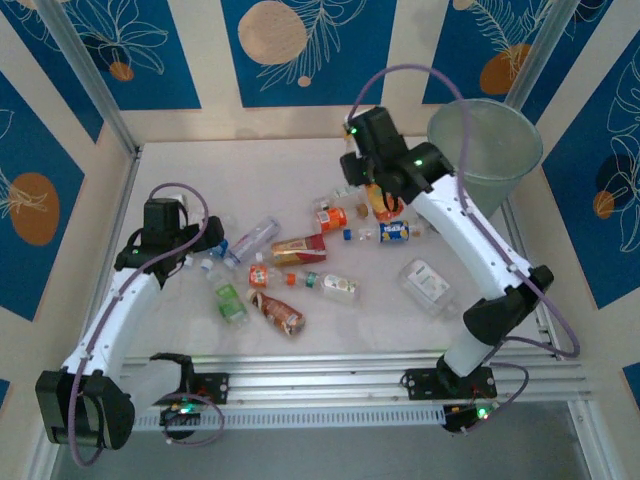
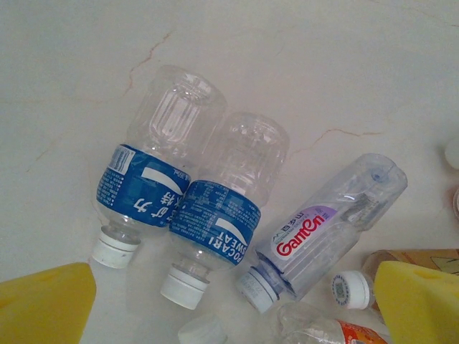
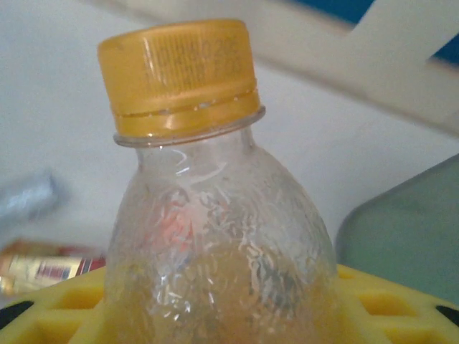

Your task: Put the plastic bottles in the bin

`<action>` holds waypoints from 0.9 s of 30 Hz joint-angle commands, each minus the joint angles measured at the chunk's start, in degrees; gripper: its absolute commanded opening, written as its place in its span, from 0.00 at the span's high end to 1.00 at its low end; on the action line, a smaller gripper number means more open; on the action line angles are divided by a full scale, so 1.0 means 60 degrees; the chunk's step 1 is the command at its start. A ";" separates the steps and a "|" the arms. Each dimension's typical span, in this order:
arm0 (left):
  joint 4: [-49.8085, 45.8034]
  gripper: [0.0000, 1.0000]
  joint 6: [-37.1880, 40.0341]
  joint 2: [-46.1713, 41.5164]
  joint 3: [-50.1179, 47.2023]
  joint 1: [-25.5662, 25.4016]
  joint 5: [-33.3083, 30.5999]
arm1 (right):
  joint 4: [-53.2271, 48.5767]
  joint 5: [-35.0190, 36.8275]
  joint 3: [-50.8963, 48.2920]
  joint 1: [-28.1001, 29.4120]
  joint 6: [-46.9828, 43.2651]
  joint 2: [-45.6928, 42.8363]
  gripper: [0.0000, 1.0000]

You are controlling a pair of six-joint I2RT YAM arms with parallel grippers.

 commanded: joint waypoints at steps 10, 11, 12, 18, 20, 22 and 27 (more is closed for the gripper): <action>0.0123 0.00 0.0021 -0.0131 0.0172 -0.0073 0.0434 | 0.3162 0.1528 -0.0212 -0.1908 -0.0243 -0.0854 0.74; 0.0137 0.00 0.0016 -0.0130 0.0170 -0.0073 0.0442 | 0.3418 0.1664 -0.0327 -0.1901 -0.0207 -0.0894 0.75; 0.0137 0.01 0.0022 -0.0132 0.0170 -0.0073 0.0442 | 0.3656 0.1737 -0.0472 -0.1900 -0.0178 -0.0938 0.75; 0.0146 0.00 0.0181 -0.0190 0.0203 -0.0073 0.0446 | 0.7226 0.2184 -0.2382 -0.1928 -0.1300 -0.1363 0.75; 0.0224 0.00 0.0199 -0.0177 0.0185 -0.0073 0.0569 | 0.8968 0.2283 -0.3114 -0.1943 -0.2049 -0.1420 0.75; 0.0226 0.00 0.0220 -0.0134 0.0197 -0.0072 0.0611 | 1.0453 0.2359 -0.3600 -0.1970 -0.2827 -0.1330 0.75; 0.0040 0.00 0.0421 0.0000 0.0389 -0.0073 0.0836 | 1.3459 0.2600 -0.4247 -0.2199 -0.4545 -0.0827 0.79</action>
